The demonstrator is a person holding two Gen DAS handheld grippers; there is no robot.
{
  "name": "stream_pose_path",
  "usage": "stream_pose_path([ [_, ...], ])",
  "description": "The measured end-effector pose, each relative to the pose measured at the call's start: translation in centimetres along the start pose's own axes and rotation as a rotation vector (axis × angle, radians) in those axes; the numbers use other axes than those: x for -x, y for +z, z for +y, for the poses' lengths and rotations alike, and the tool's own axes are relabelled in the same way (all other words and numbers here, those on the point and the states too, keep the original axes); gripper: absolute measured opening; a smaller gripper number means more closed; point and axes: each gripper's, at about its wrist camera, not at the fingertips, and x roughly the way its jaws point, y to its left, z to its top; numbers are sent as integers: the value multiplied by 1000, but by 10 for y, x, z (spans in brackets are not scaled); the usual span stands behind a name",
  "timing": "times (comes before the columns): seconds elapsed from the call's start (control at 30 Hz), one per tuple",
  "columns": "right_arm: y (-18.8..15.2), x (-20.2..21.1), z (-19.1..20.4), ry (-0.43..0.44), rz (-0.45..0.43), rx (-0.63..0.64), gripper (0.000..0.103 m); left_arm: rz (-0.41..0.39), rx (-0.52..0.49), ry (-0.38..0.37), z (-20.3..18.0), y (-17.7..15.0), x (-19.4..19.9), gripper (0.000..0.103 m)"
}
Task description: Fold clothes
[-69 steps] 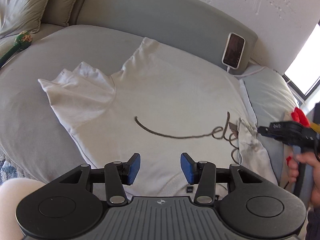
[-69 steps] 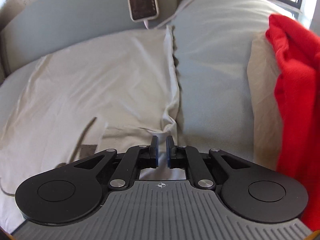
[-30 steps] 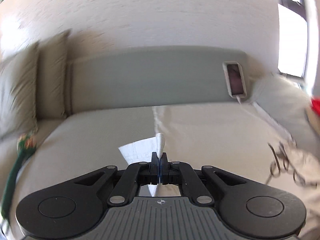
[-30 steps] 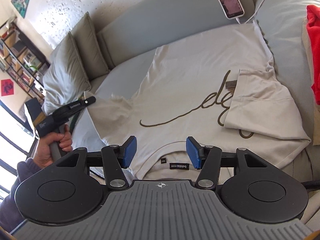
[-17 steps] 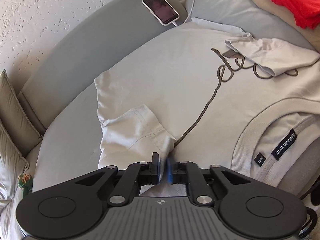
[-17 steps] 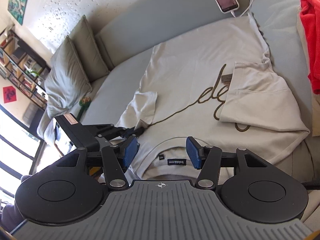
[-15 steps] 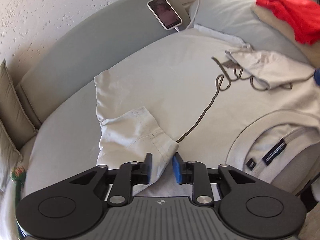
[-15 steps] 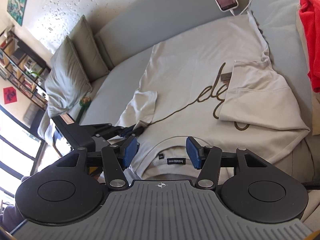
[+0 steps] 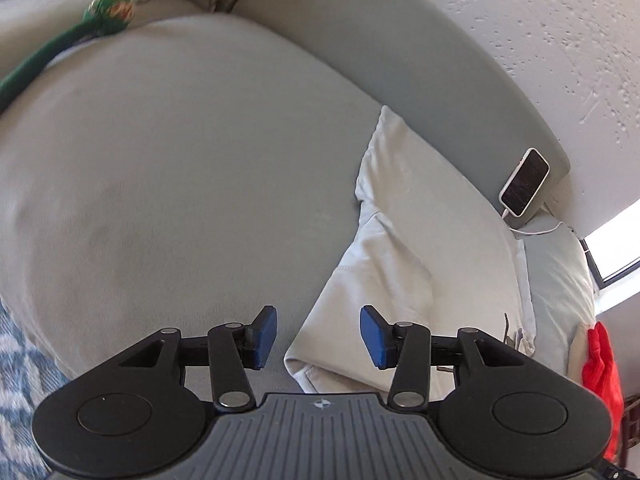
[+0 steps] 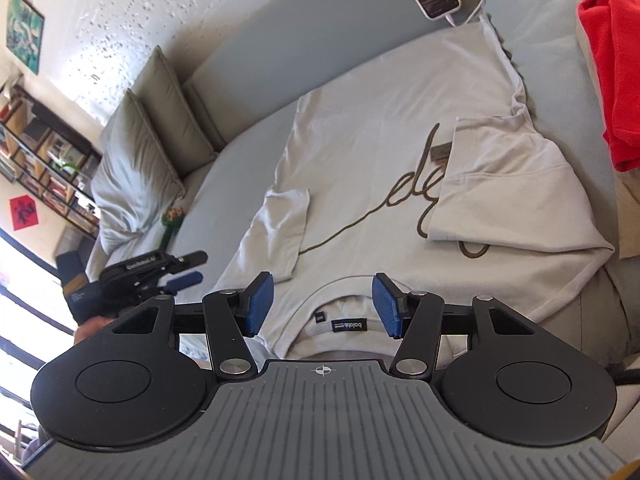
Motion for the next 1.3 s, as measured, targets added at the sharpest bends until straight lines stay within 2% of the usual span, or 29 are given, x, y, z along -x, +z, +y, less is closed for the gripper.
stream_pose_path([
  [0.1, 0, 1, 1, -1, -3, 0, 57, 16, 46, -49, 6, -3, -9, 44],
  [0.17, 0, 0, 0, -3, 2, -4, 57, 12, 62, -51, 7, -3, -14, 44],
  [0.27, -1, 1, 1, 0, 7, -8, 57, 59, 129, -108, 11, -1, -24, 42],
  [0.33, -1, 2, 2, -3, 3, -7, 57, 99, 115, -121, 6, -3, -31, 40],
  [0.4, 0, 2, 2, -5, 0, -9, 57, 118, 78, -106, -2, -4, -36, 32],
  [0.43, 0, 1, 2, -4, 2, -12, 57, 125, 75, -74, -5, -4, -36, 5],
  [0.47, -1, 1, 3, -3, 5, -15, 57, 132, 71, -41, -8, -4, -36, 2],
  [0.53, -1, 0, 4, -1, 7, -11, 57, 70, 22, -9, -16, -7, -22, 2],
  [0.6, -1, 2, 6, 1, 7, -1, 57, 47, 14, 18, -18, -11, -11, 2],
  [0.7, -1, 1, 2, -7, 7, -8, 57, 86, 7, 57, -15, -14, -21, 3],
  [0.87, -2, -3, -4, 2, 45, -45, 57, 68, 12, 94, -19, -13, -19, 21],
  [0.9, -3, -2, -5, -6, 40, -36, 58, 48, -9, 127, -24, -14, -12, 25],
  [0.97, -3, 3, -7, -29, 21, -28, 61, -4, -69, 224, -36, -19, 2, 46],
  [1.03, -3, 6, -13, -46, 11, -34, 63, -72, -164, 342, -53, -28, 17, 46],
  [1.07, -4, 5, -15, -54, 11, -39, 63, -116, -228, 374, -63, -33, 24, 44],
  [1.13, -2, 1, -19, -95, 5, -27, 63, -184, -351, 362, -82, -45, 33, 40],
  [1.2, 1, -5, -20, -154, -9, 14, 59, -215, -449, 298, -100, -55, 29, 34],
  [1.23, 3, -10, -17, -198, -21, 58, 57, -208, -488, 266, -108, -59, 23, 33],
  [1.3, 7, -29, -10, -301, -23, 171, 54, -133, -549, 227, -121, -69, -3, 31],
])
